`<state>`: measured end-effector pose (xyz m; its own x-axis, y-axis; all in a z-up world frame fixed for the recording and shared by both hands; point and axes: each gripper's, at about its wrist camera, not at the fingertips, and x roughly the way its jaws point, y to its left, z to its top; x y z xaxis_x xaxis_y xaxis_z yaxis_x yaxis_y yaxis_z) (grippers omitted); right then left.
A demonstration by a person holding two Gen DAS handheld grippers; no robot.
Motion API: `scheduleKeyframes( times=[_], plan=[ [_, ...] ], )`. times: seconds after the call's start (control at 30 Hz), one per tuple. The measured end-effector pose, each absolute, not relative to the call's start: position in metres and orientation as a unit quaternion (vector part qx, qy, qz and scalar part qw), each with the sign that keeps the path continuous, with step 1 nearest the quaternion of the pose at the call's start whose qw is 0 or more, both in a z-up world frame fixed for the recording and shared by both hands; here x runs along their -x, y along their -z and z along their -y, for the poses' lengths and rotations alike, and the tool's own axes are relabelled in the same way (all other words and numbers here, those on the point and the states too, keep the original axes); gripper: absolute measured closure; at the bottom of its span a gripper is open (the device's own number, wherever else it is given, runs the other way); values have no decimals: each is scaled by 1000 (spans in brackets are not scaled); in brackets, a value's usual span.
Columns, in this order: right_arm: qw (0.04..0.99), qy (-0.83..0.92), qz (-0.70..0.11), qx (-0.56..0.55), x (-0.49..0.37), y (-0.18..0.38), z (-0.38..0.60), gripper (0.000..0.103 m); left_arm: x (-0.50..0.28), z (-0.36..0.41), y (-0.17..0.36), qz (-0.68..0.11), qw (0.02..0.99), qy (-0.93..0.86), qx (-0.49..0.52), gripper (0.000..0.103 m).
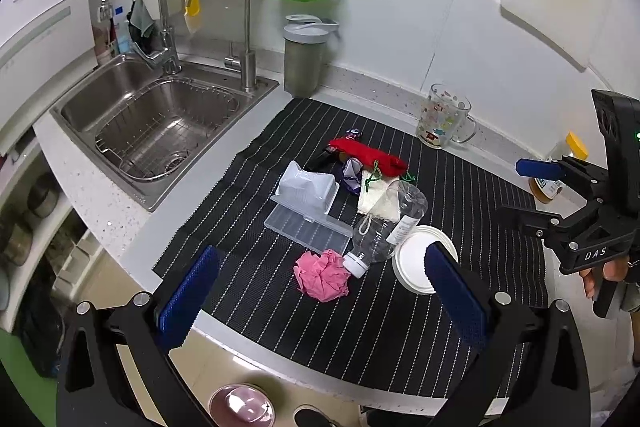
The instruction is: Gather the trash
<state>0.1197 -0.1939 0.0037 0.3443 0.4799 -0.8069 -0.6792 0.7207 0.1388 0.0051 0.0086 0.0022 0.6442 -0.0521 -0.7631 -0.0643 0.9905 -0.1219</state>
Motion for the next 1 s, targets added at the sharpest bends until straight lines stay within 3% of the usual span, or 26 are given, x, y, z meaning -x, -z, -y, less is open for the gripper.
scheduleKeyframes(
  times=[1.0],
  plan=[
    [808,-360,-451,117,-117,0,192,3,-6,-5,-2,-421,905,-2,58,5]
  ],
)
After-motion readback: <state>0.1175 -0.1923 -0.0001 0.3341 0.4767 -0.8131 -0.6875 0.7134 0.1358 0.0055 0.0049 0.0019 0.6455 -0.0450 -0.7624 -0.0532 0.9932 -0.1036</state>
